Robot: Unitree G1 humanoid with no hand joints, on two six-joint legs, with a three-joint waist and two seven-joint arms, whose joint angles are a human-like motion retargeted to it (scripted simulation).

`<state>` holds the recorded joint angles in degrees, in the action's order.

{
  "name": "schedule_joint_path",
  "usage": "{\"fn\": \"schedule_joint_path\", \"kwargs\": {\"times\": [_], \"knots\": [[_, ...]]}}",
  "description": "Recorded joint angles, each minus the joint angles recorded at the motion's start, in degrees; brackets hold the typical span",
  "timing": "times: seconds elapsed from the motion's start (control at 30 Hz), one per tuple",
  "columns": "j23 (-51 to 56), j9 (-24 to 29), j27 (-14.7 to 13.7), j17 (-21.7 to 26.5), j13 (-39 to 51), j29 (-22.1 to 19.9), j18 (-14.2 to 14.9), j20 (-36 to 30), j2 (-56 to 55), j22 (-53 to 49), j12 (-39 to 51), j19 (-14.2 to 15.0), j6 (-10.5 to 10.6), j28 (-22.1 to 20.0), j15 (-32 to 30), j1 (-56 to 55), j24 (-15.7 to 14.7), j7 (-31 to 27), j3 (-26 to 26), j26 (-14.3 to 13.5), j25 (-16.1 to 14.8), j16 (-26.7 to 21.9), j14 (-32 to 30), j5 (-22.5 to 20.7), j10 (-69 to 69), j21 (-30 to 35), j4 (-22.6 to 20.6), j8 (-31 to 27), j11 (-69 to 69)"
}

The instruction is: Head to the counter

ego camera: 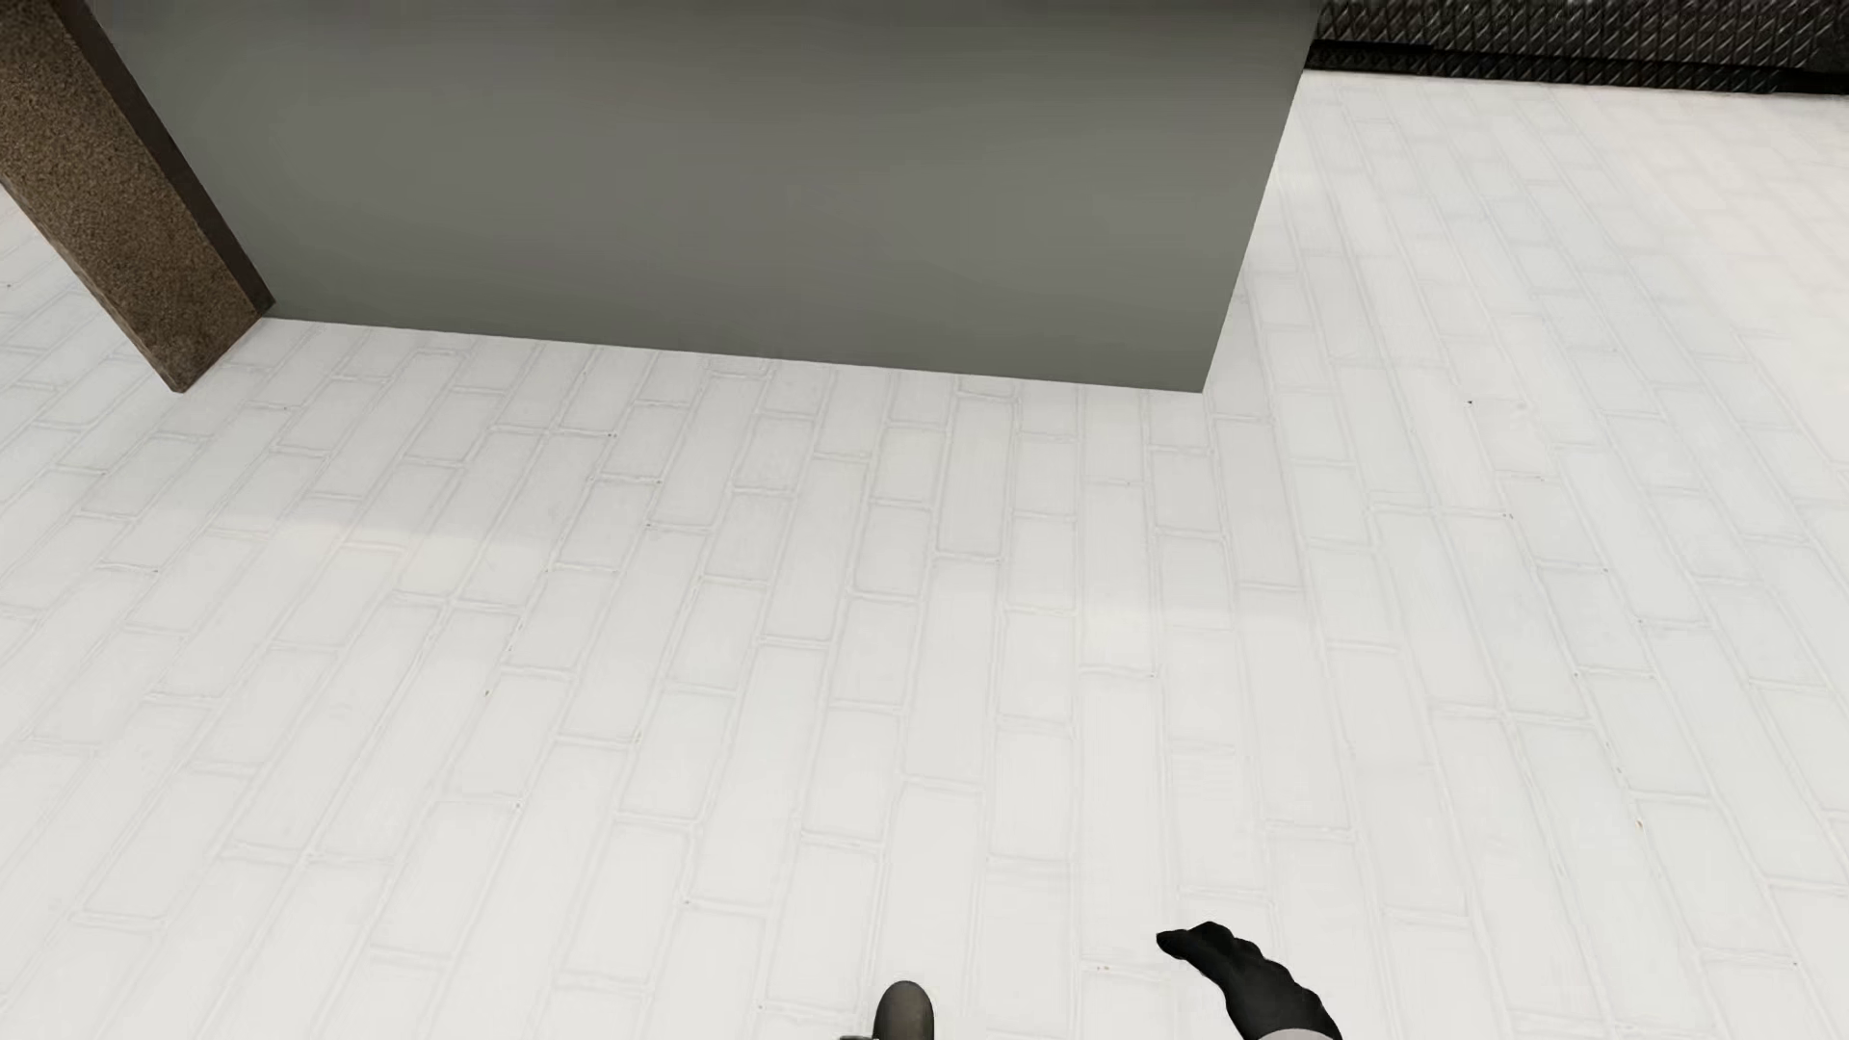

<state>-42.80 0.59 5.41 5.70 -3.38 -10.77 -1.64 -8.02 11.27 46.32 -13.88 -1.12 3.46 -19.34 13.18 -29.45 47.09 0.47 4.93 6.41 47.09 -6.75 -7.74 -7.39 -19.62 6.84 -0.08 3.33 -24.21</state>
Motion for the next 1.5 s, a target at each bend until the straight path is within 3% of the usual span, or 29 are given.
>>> {"fn": "schedule_joint_path", "kwargs": {"times": [0.07, 0.17, 0.2, 0.3, 0.4, 0.47, 0.5, 0.53, 0.6, 0.67, 0.73, 0.77, 0.87, 0.93, 0.97, 1.07, 1.13, 1.2, 1.23, 1.27, 1.3, 1.33, 1.43, 1.5], "knots": [[-1.65, -0.28, 1.4, -0.28, -3.37, 0.99, -1.14, -0.2, -2.29, 4.3, -0.2, 5.88, -2.04, 0.4, -10.81, 2.55, 0.95, 1.8, 0.08, 0.08, -2.07, 1.49, 2.42, 3.28, -3.27, -1.48, -2.14, -1.02, -10.81], [-1.62, 0.17, -1.71, 5.64, -5.94, 6.84, -2.6, -2.3, -15.88, 8.29, 2.51, 15.11, -4.85, 1.03, -30.24, 7.61, 3.96, 5.12, 0.11, -1.44, 2.37, 2.37, 8.15, 11.37, -4.62, 5.87, -5.37, -0.01, -36.91], [-0.14, 0.49, -2.29, 7.05, -6.9, 7.38, -2.82, -3.15, -20.92, 8.7, 4.07, 15.22, -5.7, 0.98, -30.44, 9.21, 4.68, 5.65, -0.15, -1.92, 2.74, 2.49, 9.96, 13.66, -4.99, 6.54, -6.56, 0.02, -42.85], [3.95, 1.4, 0.97, 5.98, -11.11, 4.05, -3.53, -4.92, -32.87, 9.27, 9.91, 11.88, -7.35, 0.86, -14.99, 14.7, 6.1, 4.95, -1.53, -3.39, -3.32, 2.61, 15.13, 17.56, -5.9, 0.07, -9.75, 0.67, -46.2], [5.93, 1.76, 3.89, 3.87, -13.4, 1.9, -3.97, -5.12, -39.36, 6.43, 15.3, 6.74, -7.81, 0.31, -5.5, 20.32, 4.72, 1.98, -3.36, -5.36, -5.89, 3.21, 19.31, 19.36, -5.84, -3.95, -11.6, 2.79, -29.01], [4.85, 1.62, 3.94, 3.82, -13.26, 3.61, -4.02, -6.48, -40.86, 3.62, 17.73, 5.5, -7.82, -0.08, -6.39, 24.16, 4.03, 0.13, -4.21, -6.87, -4.44, 3.04, 20.95, 19.42, -4.18, -2.79, -12.16, 5.43, -12.14], [4.11, 1.46, 3.83, 3.94, -13.01, 4.88, -4.02, -7.13, -40.84, 2.34, 18.56, 6.6, -7.75, -0.17, -7.91, 26.26, 3.49, -0.72, -4.48, -7.46, -3.15, 3.04, 21.43, 18.47, -2.81, -2.01, -12.28, 5.89, -3.16], [3.68, 1.27, 3.69, 3.91, -12.85, 5.81, -4.02, -7.8, -40.28, 1.33, 19.23, 9.46, -7.63, -0.24, -9.36, 28.3, 2.92, -1.5, -4.64, -7.87, -2.0, 3.14, 21.75, 17.41, -1.61, -1.72, -12.33, 5.8, 5.52], [3.77, 0.96, 3.51, 3.24, -13.03, 6.03, -3.76, -9.12, -40.36, 0.5, 20.01, 12.96, -7.43, -0.47, -8.59, 31.88, 2.18, -2.9, -4.85, -7.96, -1.4, 3.54, 23.19, 16.39, -1.06, -2.85, -12.48, 5.48, 12.79], [3.52, 0.45, 3.61, 1.97, -12.94, 5.68, -3.29, -9.85, -39.97, 0.99, 19.47, 8.02, -7.12, -0.61, -13.71, 35.44, 1.76, -4.0, -5.19, -7.28, -1.43, 3.61, 23.04, 15.6, -1.37, -3.93, -11.62, 5.77, 9.71], [2.34, -0.32, 4.2, 0.77, -12.54, 5.69, -3.14, -9.92, -38.36, 3.13, 17.68, 4.44, -6.22, -0.29, -19.49, 38.07, 1.58, -4.56, -5.59, -5.76, -0.87, 3.5, 20.12, 14.67, -3.44, -4.58, -9.84, 7.0, 5.72], [1.57, -0.71, 4.53, 0.09, -12.17, 5.75, -3.03, -9.68, -37.32, 4.8, 16.47, 2.85, -5.49, 0.38, -18.64, 38.3, 1.61, -4.57, -5.76, -4.49, -0.66, 3.3, 16.72, 13.58, -5.93, -4.94, -8.56, 7.6, 4.3], [0.15, -1.16, 4.63, -2.0, -10.4, 5.46, 1.18, -11.2, -32.2, 9.18, 13.57, 0.37, -3.01, 6.25, -13.67, 32.11, 3.22, -3.6, -6.38, -1.6, -0.51, 1.25, 2.22, 9.71, -23.09, -5.78, -3.18, 10.98, 3.71], [0.37, -0.93, 3.41, -2.77, -9.39, 5.04, 9.45, -14.22, -29.47, 9.49, 13.02, -0.91, -1.25, 10.18, -10.48, 23.58, 5.77, -1.03, -6.77, -2.68, -0.59, -2.3, -8.18, 7.1, -38.99, -5.47, 3.5, 14.09, 3.07], [-0.2, -0.75, 1.97, -2.75, -9.09, 4.18, 11.73, -14.51, -28.13, 8.73, 12.39, -1.23, -0.29, 10.81, -8.92, 19.28, 5.91, -0.59, -6.67, -3.17, -0.51, -3.98, -10.21, 5.57, -45.4, -5.33, 6.46, 15.24, 2.74], [-2.62, -0.16, 1.68, -3.31, -5.31, 2.68, 9.26, -7.71, -23.73, 4.35, 8.32, -2.0, 1.62, 7.95, -4.87, 8.68, 0.57, -2.08, -5.9, -0.94, 0.55, -5.38, 4.97, 1.67, -51.2, -5.64, 7.19, 16.31, 1.92], [-2.44, 0.09, 1.21, -3.61, -3.33, 2.4, 7.51, -3.06, -21.02, 1.75, 6.14, -2.21, 2.04, 5.38, -2.8, 4.31, -3.3, -1.69, -4.79, 0.82, 1.21, -4.4, 14.85, 0.08, -43.28, -5.4, 7.94, 15.07, 1.77], [-0.54, 0.04, -0.6, -2.79, -2.17, 2.73, 3.7, -2.35, -18.27, 0.64, 5.07, -2.09, 2.11, 4.74, -2.02, 2.4, -3.49, -2.05, -3.31, 1.15, 1.24, -4.02, 17.8, -0.95, -27.5, -3.41, 7.0, 12.84, 3.36], [0.41, -0.07, -1.43, -2.15, -1.72, 3.11, 4.04, -2.55, -16.73, 0.59, 4.7, -1.96, 1.99, 4.87, -2.25, 2.49, -2.95, -4.42, -2.56, 1.08, 1.13, -3.73, 16.59, -1.27, -17.63, -2.19, 5.05, 11.37, 4.93], [1.07, -0.15, -1.91, -1.62, -1.32, 3.56, 4.51, -2.62, -15.22, 0.72, 4.27, -1.8, 1.75, 4.95, -2.52, 3.28, -2.47, -10.48, -1.77, 0.99, 0.91, -3.34, 10.9, -1.55, -8.74, -1.04, 1.66, 9.66, 6.29], [1.32, -0.13, -1.98, -1.41, -0.96, 3.87, 5.49, -2.56, -13.95, 0.97, 3.77, -1.65, 1.52, 4.96, -2.37, 4.51, -2.06, -16.05, -1.18, 0.97, 0.67, -3.05, 3.83, -1.94, -3.58, -0.08, -0.62, 8.07, 6.6], [1.22, 0.01, -1.65, -1.42, -0.66, 3.91, 4.73, -2.57, -12.88, 1.38, 3.33, -1.38, 1.39, 5.02, -2.04, 5.25, -1.61, -17.48, -0.91, 1.03, 0.48, -2.75, 3.22, -2.26, -4.15, 0.58, -1.0, 6.71, 6.2], [-0.88, -0.24, 0.9, -2.21, 0.03, 2.86, 2.46, -2.64, -9.99, 3.45, 2.72, 1.31, 0.77, 6.63, -3.98, 9.39, -0.37, -12.64, -0.77, 1.76, -0.06, -1.02, 5.98, -2.1, -3.31, 0.55, 1.22, 2.4, 5.82], [-2.23, -0.85, 2.16, -2.7, -0.63, 2.8, 1.36, -3.82, -9.47, 4.95, 3.84, 3.94, 0.09, 10.4, -6.57, 12.32, 0.7, -9.54, -1.07, 1.69, -0.48, -0.32, 5.55, -1.14, -0.02, -0.14, 1.77, -0.34, 5.28]]}}
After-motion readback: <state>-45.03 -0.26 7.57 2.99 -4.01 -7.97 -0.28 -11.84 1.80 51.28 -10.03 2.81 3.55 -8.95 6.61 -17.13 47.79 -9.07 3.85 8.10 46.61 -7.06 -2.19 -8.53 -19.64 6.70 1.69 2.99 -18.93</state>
